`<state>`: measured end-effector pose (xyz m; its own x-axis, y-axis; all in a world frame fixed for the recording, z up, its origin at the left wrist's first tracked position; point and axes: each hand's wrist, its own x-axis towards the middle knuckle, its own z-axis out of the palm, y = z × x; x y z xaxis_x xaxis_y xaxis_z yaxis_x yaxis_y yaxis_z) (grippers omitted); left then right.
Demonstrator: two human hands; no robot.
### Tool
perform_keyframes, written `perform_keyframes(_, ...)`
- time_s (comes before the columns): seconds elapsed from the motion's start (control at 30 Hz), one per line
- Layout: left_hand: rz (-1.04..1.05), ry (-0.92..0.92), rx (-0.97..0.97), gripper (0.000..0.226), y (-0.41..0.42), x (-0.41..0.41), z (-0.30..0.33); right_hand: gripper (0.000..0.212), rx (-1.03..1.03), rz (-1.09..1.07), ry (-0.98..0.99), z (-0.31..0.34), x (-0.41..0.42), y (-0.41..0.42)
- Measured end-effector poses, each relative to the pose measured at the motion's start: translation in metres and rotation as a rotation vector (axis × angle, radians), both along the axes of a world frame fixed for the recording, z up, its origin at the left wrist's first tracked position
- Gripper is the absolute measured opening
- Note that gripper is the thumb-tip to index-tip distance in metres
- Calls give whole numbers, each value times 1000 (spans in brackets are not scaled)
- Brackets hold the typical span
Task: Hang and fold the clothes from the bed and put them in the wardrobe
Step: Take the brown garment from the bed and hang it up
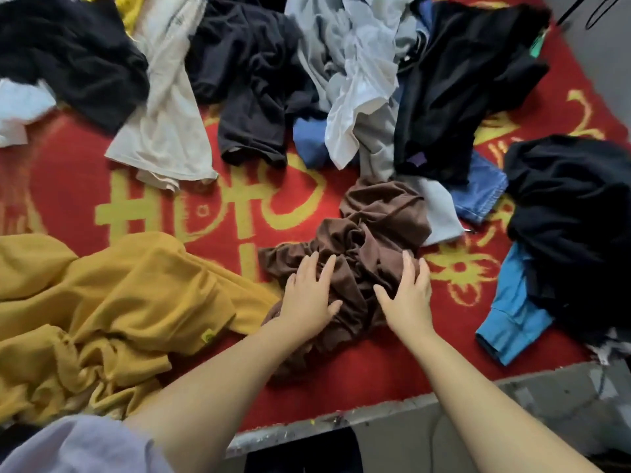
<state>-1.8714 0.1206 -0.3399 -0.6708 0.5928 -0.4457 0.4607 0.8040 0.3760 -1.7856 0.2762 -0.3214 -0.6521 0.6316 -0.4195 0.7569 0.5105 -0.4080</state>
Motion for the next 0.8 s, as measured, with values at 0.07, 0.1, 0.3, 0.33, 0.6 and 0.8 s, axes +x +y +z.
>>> perform_keyframes(0.07, -32, -48, -78, 93, 12, -9, -23, 70, -97, -30, -32, -23, -4, 7)
perform_keyframes(0.1, -44, -88, -107, 92, 16, -13, -32, 64, -133, -35, -51, -33, -5, 10)
perform_keyframes(0.3, 11, -64, -13, 27, 17, -27, -35, 9, -327, -281, 101, -33, -7, 34)
perform_keyframes(0.33, 88, -152, 64, 19, 12, -28, -29, 11, -411, -398, 185, -24, -7, 37)
perform_keyframes(0.6, 691, -298, 570, 22, -31, -33, 88, 16, -704, -687, 452, 89, -37, 38)
perform_keyframes(0.8, 788, -220, 837, 26, -61, -44, 219, 19, -816, -501, 472, 220, -69, 18)
